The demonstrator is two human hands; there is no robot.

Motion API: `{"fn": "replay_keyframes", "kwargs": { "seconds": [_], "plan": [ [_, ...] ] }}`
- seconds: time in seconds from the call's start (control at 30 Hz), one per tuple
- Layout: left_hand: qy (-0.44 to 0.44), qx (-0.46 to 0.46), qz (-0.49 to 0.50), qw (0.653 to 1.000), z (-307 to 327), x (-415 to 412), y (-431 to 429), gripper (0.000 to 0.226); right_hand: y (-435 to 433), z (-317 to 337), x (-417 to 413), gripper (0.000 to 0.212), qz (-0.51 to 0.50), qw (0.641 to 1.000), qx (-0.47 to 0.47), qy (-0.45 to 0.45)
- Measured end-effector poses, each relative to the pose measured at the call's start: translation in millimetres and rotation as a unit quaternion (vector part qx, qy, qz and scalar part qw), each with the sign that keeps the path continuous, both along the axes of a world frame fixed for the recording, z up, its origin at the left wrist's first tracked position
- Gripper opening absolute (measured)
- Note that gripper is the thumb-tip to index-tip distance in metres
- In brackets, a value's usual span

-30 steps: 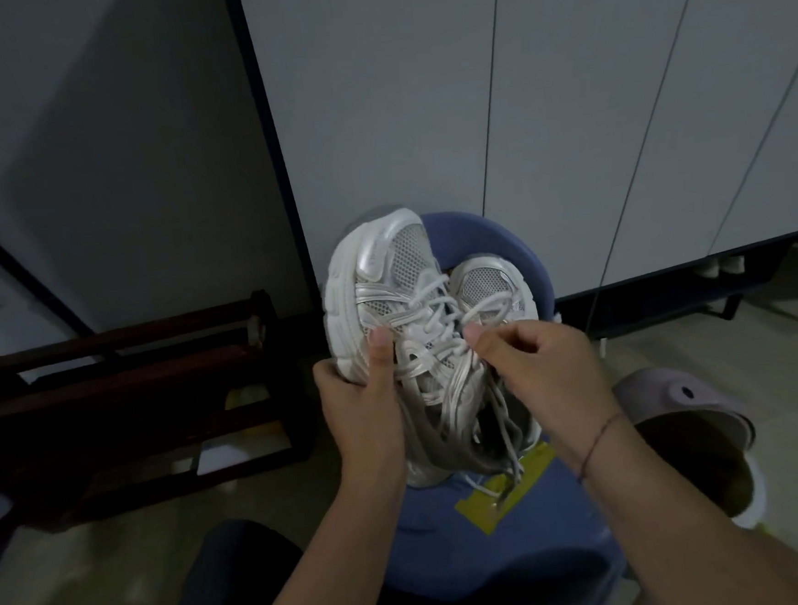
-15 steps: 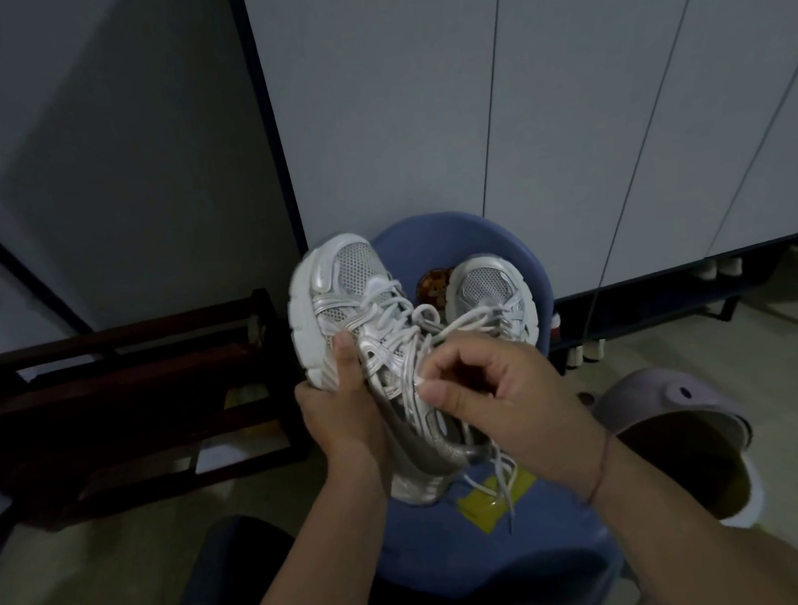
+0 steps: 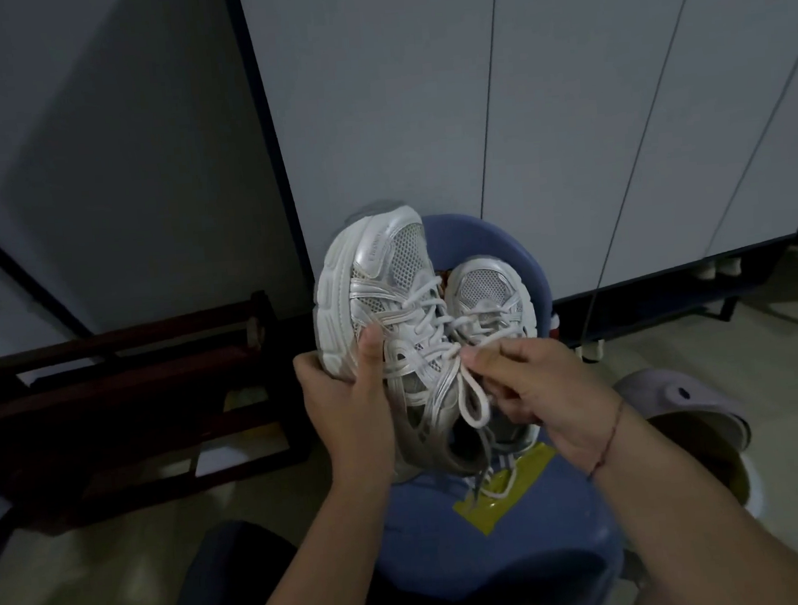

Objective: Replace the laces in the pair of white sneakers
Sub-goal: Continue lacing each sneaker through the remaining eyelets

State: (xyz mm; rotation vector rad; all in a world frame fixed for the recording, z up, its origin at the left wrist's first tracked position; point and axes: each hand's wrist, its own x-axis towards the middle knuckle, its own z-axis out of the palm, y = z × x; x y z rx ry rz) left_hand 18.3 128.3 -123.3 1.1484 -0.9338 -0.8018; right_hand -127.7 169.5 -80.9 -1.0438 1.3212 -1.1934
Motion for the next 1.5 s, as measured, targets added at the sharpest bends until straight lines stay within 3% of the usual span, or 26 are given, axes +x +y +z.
{"fn": "replay_keyframes", "kwargs": {
  "seconds": [0.27, 0.4, 0.6, 0.77, 0.87, 0.93, 1.03, 1.13, 1.33, 1.5],
  "plan": [
    [0.001, -0.004, 0.006, 1.0, -2, -5, 0, 0.043, 3, 0, 0, 0.038, -0.016, 0.986, -0.035, 0.161],
    [0.001, -0.004, 0.01, 1.0, -3, -4, 1, 0.045, 2, 0, -1, 0.023, -0.014, 0.987, -0.064, 0.149],
    [-0.003, 0.017, 0.04, 0.999, -6, -2, -4, 0.047, 4, 3, 1, 0.019, -0.016, 0.982, -0.128, 0.138],
    [0.077, 0.075, 0.05, 0.993, -12, 5, -19, 0.049, 16, 18, 11, 0.017, 0.102, 0.971, -0.215, 0.03],
    [0.114, 0.078, 0.007, 0.99, -10, 5, -21, 0.061, 16, 19, 12, 0.02, 0.098, 0.977, -0.189, -0.029],
    [0.143, 0.088, -0.021, 0.986, -5, 6, -20, 0.055, 13, 17, 10, 0.026, 0.062, 0.986, -0.15, -0.022],
    [0.184, 0.1, -0.053, 0.977, 0, 9, -20, 0.047, 12, 15, 5, 0.031, 0.031, 0.992, -0.1, 0.076],
    [0.183, 0.107, -0.049, 0.976, 2, 10, -18, 0.046, 18, 15, 6, 0.023, 0.07, 0.98, -0.05, 0.179],
    [0.18, 0.115, -0.044, 0.976, 4, 10, -19, 0.045, 17, 6, 19, 0.009, 0.068, 0.995, 0.004, 0.077],
    [0.191, 0.137, -0.016, 0.972, 5, 15, -25, 0.05, 13, 10, 1, 0.012, 0.063, 0.986, -0.043, 0.149]
  ]
}}
